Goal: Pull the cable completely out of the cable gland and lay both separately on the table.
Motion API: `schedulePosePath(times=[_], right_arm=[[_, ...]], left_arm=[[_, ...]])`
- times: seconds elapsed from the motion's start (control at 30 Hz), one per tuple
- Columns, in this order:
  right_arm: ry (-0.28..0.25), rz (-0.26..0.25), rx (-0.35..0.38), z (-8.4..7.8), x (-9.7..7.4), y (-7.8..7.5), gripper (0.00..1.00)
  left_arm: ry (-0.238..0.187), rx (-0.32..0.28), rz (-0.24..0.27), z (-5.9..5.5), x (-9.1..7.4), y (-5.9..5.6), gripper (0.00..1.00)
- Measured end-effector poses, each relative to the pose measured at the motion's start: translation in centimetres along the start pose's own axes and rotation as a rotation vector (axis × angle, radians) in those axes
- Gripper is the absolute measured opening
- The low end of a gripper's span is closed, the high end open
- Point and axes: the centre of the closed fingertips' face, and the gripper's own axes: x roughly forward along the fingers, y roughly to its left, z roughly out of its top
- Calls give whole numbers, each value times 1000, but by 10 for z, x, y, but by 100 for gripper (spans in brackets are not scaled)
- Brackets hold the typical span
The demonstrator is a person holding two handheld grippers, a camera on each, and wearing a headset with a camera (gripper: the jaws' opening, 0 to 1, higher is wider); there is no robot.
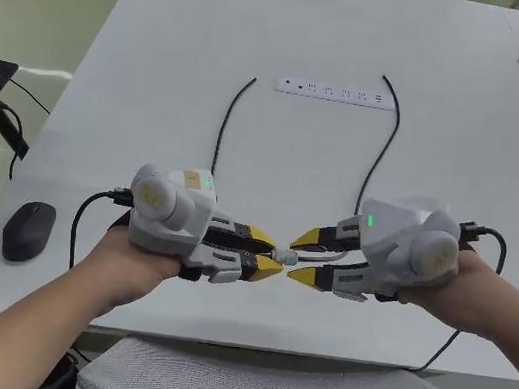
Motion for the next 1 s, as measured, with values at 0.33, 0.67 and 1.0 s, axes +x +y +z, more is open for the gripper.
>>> schedulePosePath(times=[0.33, 0.67, 1.0], right_arm=[[-120, 311, 424, 10, -8, -5, 22], [-110, 492, 514, 10, -1, 8, 17], [-90, 521, 518, 4, -2, 10, 8]], left_arm=[[24, 129, 6, 1, -2, -6, 15], [26, 153, 5, 7, 1, -7, 15], [44, 159, 4, 6, 4, -5, 15]])
